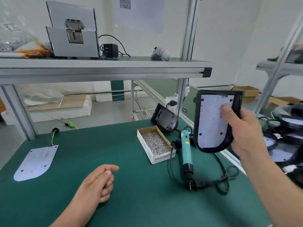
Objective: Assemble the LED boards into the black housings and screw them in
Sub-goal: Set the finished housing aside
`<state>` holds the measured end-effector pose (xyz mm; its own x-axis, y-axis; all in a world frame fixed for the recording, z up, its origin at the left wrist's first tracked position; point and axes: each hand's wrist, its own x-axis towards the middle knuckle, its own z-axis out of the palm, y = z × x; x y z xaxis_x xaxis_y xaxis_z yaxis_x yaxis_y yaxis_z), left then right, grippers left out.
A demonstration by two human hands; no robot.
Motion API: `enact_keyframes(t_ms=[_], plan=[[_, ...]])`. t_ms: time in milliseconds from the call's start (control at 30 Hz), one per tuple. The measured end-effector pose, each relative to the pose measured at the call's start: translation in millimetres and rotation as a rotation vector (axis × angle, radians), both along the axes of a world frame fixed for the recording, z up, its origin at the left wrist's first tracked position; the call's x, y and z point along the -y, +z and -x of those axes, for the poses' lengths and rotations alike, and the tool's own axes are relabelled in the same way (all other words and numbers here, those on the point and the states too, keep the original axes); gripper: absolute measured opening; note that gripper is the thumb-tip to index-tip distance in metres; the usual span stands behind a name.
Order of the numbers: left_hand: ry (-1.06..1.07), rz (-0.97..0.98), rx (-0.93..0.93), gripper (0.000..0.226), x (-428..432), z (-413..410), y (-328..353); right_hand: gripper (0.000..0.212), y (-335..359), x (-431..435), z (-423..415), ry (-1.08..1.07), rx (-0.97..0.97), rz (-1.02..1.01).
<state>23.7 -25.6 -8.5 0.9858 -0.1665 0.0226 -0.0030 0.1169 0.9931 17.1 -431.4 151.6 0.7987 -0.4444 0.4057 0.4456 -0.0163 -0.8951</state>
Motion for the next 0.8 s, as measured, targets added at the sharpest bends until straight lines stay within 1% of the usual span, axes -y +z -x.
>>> enact_keyframes(t_ms=[33, 67, 100, 133, 200, 233, 300, 400, 467, 567, 600, 733, 767, 800], plan=[[0.004, -0.007, -0.013, 0.026, 1, -3, -4, 0.03, 4, 20, -1, -0.063, -0.016, 0.021], [0.006, -0.024, -0.024, 0.036, 1, -5, -7, 0.025, 6, 41, -3, -0.126, -0.032, 0.041], [0.006, -0.038, -0.035, 0.046, 1, -6, -9, 0.028, 7, 62, -6, -0.189, -0.047, 0.066], [0.008, -0.043, -0.044, 0.05, 1, -6, -10, 0.037, 6, 83, -8, -0.258, -0.072, 0.101], [0.012, -0.055, -0.047, 0.045, 1, -6, -11, 0.067, 6, 118, -8, -0.392, -0.147, 0.171], [0.01, -0.057, -0.05, 0.042, 1, -6, -11, 0.074, 6, 134, -6, -0.446, -0.186, 0.19], [0.009, -0.047, -0.058, 0.035, 1, -7, -11, 0.073, 6, 160, -2, -0.487, -0.244, 0.187], [0.027, -0.018, -0.081, 0.031, 2, -8, -10, 0.057, 8, 189, 3, -0.572, -0.284, 0.184], [0.031, -0.028, -0.077, 0.028, 3, -6, -8, 0.061, 11, 207, 5, -0.644, -0.348, 0.236], [0.027, -0.061, -0.072, 0.021, 4, -3, -4, 0.081, 11, 241, 0, -0.708, -0.435, 0.337], [0.031, -0.065, -0.074, 0.018, 3, -3, -2, 0.082, 12, 250, -3, -0.725, -0.467, 0.4], [0.004, -0.091, -0.04, 0.01, 3, -1, 7, 0.063, 7, 280, -10, -0.835, -0.592, 0.732], [-0.017, -0.101, -0.023, 0.008, 2, 0, 9, 0.057, 4, 288, -11, -0.848, -0.646, 0.789], [-0.032, -0.102, -0.009, 0.011, 1, 0, 10, 0.053, 0, 295, -12, -0.853, -0.715, 0.834]])
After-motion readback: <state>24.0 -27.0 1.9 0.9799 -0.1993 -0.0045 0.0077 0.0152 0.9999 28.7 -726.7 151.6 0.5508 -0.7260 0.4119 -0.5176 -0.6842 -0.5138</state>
